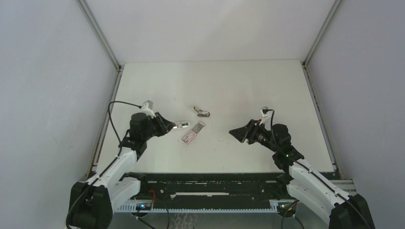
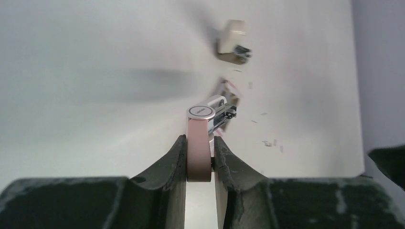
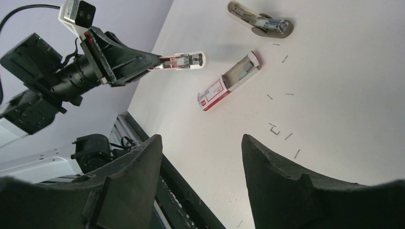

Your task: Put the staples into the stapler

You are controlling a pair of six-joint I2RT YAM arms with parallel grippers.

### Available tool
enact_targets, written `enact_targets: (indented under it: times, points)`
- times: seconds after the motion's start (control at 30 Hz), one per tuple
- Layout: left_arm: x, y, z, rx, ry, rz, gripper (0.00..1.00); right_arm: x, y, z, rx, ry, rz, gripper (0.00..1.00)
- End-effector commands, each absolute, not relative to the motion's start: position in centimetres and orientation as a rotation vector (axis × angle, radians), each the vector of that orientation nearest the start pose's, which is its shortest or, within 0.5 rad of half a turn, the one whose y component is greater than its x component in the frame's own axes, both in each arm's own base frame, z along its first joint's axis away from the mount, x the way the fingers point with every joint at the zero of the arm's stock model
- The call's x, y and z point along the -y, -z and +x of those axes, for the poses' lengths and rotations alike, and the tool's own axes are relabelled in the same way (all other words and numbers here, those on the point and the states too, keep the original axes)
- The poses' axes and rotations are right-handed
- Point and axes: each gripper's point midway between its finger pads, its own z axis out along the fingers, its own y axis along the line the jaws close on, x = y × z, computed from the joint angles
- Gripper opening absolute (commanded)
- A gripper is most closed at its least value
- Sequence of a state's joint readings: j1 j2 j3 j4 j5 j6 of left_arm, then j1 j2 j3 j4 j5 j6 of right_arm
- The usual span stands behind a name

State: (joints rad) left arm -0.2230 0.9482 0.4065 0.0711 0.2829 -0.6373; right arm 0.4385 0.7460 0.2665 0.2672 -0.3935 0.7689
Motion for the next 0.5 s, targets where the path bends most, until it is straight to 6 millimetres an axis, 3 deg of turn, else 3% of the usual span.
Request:
enact_targets:
  times: [0.0, 0.33, 0.47]
  points:
    - [11.1, -12.0, 29.8, -2.127, 0.719, -0.254, 0.05, -20.4, -16.4, 22.2, -1.91, -1.162, -0.025, 0.61]
    - [11.0, -11.1, 32.9, -2.175, 0.734, -0.231, 0.05, -20.4, -15.8, 21.9, -1.937, -1.16, -0.035, 0.61]
    - [11.5, -10.4, 33.7, -2.21, 0.765, -0.209, 0.11, -20.4, -15.6, 21.9, -1.942, -1.157, -0.036, 0.61]
